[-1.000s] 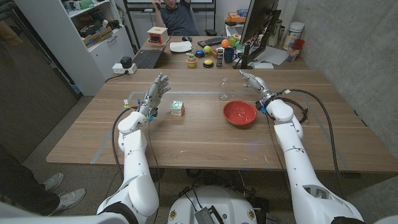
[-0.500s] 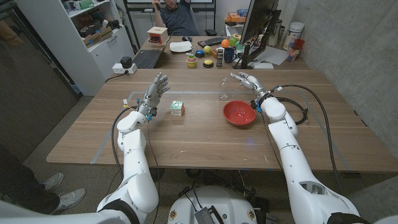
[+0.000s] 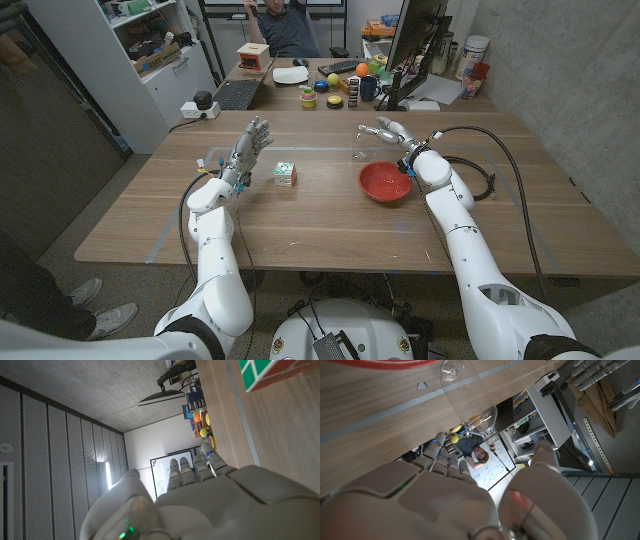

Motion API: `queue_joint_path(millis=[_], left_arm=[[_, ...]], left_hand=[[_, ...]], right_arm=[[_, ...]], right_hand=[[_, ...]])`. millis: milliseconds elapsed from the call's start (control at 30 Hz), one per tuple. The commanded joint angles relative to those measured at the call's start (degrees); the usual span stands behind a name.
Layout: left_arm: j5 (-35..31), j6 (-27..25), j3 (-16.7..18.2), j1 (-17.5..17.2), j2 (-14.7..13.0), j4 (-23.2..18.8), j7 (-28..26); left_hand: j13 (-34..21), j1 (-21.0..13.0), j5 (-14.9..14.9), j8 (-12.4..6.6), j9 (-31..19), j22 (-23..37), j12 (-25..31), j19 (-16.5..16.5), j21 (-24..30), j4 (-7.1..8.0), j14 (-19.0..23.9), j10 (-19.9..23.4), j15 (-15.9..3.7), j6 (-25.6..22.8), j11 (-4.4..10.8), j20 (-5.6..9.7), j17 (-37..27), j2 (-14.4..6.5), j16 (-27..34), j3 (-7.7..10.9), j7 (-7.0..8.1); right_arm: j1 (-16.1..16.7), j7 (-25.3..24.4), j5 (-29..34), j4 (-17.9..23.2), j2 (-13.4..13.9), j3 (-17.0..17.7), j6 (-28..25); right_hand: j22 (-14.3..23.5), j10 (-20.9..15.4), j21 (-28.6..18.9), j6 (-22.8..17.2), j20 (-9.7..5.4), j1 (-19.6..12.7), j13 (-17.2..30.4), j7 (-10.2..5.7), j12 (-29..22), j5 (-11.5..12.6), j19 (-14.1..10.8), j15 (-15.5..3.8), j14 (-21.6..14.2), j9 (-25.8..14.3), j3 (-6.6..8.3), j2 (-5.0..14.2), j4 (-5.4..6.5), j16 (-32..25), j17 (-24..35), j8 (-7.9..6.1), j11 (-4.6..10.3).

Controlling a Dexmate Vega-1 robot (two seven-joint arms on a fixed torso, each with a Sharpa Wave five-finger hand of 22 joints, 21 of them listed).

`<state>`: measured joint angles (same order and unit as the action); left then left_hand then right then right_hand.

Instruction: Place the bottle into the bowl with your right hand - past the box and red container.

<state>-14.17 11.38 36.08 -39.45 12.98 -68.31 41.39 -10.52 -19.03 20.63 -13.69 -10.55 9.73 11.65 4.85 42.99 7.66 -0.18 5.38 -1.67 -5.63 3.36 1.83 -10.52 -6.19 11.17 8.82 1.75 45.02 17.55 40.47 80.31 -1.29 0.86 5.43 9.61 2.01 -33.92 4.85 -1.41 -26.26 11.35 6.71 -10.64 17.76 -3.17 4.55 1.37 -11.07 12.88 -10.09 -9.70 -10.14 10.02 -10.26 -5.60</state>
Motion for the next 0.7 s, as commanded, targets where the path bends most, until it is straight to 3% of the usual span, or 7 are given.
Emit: queue_joint_path(millis=[33,100,233,500,700], left_arm=[[0.4,0.9,0.7,0.9,-0.6,1.8,0.8],[0.4,0.8,0.7,1.0,-0.7,2.0,0.9],[0.4,0.9,0.9,1.2,-0.8,2.3,1.1],[0.2,0.7,1.2,1.3,-0.9,2.3,1.0],[0.2,0.9,1.5,1.3,-1.0,2.5,1.0]], left_hand=[[-0.3,0.6,-0.3,0.06,-0.1,0.3,-0.1,-0.1,-0.3,0.26,0.3,0.0,-1.94,-0.2,-0.52,1.73,-0.3,-0.1,0.0,-0.30,-0.16],[-0.3,0.6,-0.3,0.10,-0.1,0.3,-0.2,-0.1,-0.4,0.27,0.3,-0.1,-1.91,-0.2,-0.59,1.73,-0.3,-0.1,0.0,-0.35,-0.18],[-0.3,0.7,-0.3,0.23,-0.1,0.3,-0.1,-0.1,-0.5,0.31,0.2,-0.1,-1.88,-0.1,-0.52,1.69,-0.3,-0.1,0.0,-0.45,-0.22],[-0.3,0.9,-0.3,0.35,-0.1,0.3,-0.1,-0.2,-0.6,0.36,0.3,0.0,-1.79,-0.2,-0.60,1.69,-0.3,0.0,0.0,-0.61,-0.29],[-0.3,1.0,-0.4,0.51,-0.1,0.3,-0.1,-0.2,-0.7,0.40,0.3,-0.1,-1.79,-0.2,-0.58,1.68,-0.3,0.0,0.0,-0.72,-0.37]], right_arm=[[-0.3,-2.5,6.3,0.4,-0.1,-2.5,-1.9],[-0.5,-2.0,7.0,0.3,-0.2,-2.8,-2.5],[-1.1,-1.9,7.3,-0.9,-0.2,-3.2,-2.0],[-2.3,-3.8,6.4,-4.7,-0.5,-3.7,0.8],[-3.3,-3.7,5.6,-6.5,-0.6,-3.9,2.0]], right_hand=[[0.2,1.7,0.6,1.5,-2.13,-3.7,0.1,-0.48,-0.2,1.6,-1.4,-1.58,0.2,-0.4,-0.32,0.59,-0.45,-0.3,0.1,-0.44,1.06],[0.2,2.3,1.3,1.5,-2.68,-6.5,0.1,-0.14,-0.5,2.6,-1.6,-2.07,0.2,-0.4,-0.27,0.95,-0.58,-0.4,0.1,-0.88,1.37],[0.2,2.4,1.6,1.5,-2.98,-8.0,0.1,-0.27,-0.6,3.1,-1.9,-2.23,0.2,-0.4,-0.24,1.14,-0.59,-0.4,0.0,-1.02,1.61],[0.2,2.7,2.2,2.5,-1.97,-11.1,0.1,0.20,-0.9,4.2,-2.6,-1.34,-0.2,-0.4,-0.46,1.23,-0.45,-0.6,0.0,-0.92,1.38],[0.2,1.8,2.8,2.1,-2.27,-12.6,0.2,2.35,-1.6,4.8,-3.4,-1.73,-0.8,-0.5,-1.50,0.48,-0.12,-0.7,0.0,-1.32,-0.01]])
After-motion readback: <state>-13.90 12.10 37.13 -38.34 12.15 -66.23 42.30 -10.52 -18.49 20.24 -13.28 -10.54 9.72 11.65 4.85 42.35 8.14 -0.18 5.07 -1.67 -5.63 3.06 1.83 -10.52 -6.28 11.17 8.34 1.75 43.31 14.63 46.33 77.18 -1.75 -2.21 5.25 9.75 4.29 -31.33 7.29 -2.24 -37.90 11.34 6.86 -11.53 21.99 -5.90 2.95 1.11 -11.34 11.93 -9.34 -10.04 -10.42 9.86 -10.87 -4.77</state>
